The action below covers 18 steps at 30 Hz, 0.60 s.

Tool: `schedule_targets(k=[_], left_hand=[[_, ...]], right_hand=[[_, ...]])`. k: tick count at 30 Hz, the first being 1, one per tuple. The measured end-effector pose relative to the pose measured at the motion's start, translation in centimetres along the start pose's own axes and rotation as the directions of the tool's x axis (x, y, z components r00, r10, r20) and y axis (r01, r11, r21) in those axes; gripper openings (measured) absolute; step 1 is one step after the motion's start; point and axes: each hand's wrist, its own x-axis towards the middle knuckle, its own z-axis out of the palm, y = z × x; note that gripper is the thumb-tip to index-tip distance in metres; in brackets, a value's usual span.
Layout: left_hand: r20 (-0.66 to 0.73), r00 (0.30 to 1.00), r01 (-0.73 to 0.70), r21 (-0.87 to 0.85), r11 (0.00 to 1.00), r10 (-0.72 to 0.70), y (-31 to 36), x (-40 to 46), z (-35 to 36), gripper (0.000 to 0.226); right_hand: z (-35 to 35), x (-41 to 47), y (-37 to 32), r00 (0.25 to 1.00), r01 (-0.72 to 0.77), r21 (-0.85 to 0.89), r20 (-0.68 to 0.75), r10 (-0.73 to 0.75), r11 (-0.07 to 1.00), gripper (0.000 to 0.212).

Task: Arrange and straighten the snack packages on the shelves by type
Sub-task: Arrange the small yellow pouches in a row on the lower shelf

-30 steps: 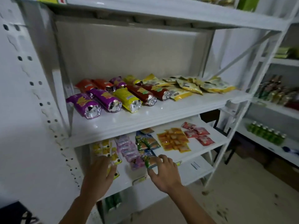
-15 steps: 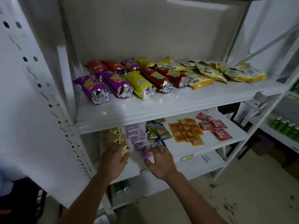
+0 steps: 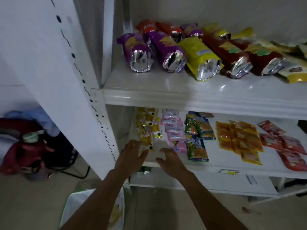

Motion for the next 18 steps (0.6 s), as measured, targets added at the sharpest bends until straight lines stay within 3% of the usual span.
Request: schedule_targets(k=[4,10,15,18], left_hand=[[-0.041,0.998,0.049,-0.13,0.99,-0.055,-2.9,2.4,4.1,0.047],[-0.274,0.949,0.058,-0.338,0.939,-0.157,-7.1,9.0,9.6,0.044],[-0.42,0.898,0.014,-0.272,0.962,-0.132,-8.8,12.2,11.7,0.043],[-0.425,0.903,-0.003,-0.146,0.989,-0.06,-9.1,12.6,12.3,0.048]], right_hand=[[2.3,6.0,0.9,0.998,0.038,0.072,-0.061,-0.033,0.997,0.049],[6.1,13.0,2.5,0.931,0.21,0.067,-0.318,-0.178,0.976,0.016],[7.5,13.9,2.5,0.856,0.241,-0.093,-0.449,-0.257,0.966,0.024],[8.0,14.3,2.6,0.858,0.251,-0.015,-0.459,-0.23,0.968,0.026]])
